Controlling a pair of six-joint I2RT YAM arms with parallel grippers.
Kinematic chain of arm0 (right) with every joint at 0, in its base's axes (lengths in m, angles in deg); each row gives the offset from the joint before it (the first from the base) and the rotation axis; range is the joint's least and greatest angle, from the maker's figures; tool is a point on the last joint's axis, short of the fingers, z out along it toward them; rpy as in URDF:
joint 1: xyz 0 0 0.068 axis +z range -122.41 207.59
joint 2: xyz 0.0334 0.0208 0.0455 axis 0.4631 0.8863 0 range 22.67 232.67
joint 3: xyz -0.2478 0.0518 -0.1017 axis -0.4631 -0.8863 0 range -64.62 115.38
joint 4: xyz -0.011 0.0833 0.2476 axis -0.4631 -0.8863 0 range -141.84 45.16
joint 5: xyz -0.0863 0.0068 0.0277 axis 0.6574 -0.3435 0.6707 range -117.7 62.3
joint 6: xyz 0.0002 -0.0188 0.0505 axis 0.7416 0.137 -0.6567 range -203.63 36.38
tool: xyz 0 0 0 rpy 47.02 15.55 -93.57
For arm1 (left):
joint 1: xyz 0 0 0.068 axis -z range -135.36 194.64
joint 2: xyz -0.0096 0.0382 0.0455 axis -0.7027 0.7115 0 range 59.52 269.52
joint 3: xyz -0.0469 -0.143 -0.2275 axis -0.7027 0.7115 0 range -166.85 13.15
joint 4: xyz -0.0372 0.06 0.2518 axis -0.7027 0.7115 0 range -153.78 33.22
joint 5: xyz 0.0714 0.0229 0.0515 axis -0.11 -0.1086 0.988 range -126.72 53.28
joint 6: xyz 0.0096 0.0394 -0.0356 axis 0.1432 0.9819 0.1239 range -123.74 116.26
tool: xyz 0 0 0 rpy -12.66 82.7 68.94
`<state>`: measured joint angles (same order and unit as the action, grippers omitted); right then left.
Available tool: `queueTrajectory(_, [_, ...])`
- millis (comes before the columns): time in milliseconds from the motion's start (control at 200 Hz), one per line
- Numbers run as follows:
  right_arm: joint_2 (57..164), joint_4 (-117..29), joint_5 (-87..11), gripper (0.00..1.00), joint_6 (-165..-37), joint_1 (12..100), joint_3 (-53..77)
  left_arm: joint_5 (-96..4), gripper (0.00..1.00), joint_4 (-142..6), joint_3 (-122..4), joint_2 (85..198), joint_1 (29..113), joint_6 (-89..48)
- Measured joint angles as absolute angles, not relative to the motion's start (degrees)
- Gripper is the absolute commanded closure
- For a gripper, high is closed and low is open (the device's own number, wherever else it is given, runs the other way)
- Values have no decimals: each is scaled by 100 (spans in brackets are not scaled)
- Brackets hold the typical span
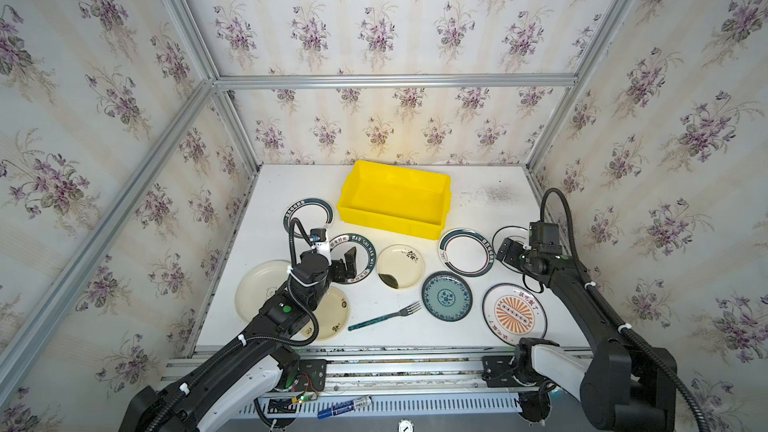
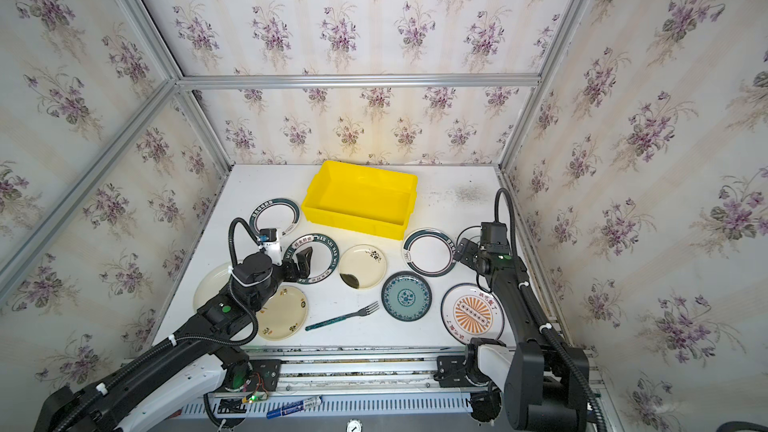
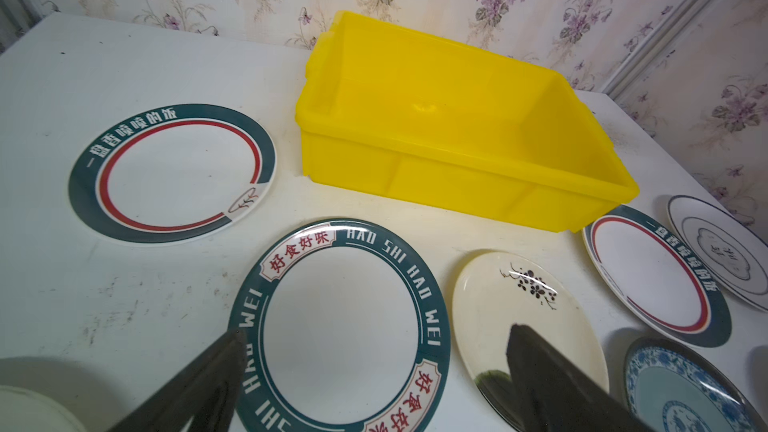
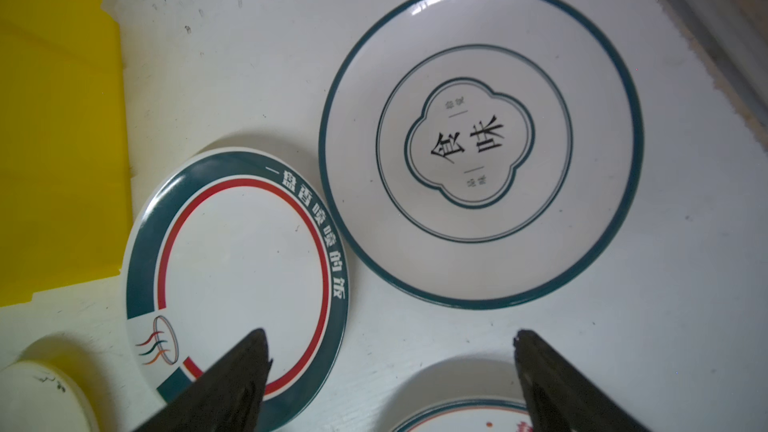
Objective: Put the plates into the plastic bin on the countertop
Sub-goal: 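Move the right gripper to the green-and-red rimmed plate edge while the left arm shifts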
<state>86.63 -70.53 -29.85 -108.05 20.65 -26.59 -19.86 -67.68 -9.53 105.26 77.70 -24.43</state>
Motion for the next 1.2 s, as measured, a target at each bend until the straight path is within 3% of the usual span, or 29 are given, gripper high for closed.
queueTrajectory(620, [8530,-6776,-4567,23,-11461,2045,-3361,-2181,0,-6974,-977,10596,7904,-2440])
queueTrajectory(1199, [9292,-5290,-5332,57,-12027,2052,-4019,-2054,0,-6932,-1025,10703,7904,-2440])
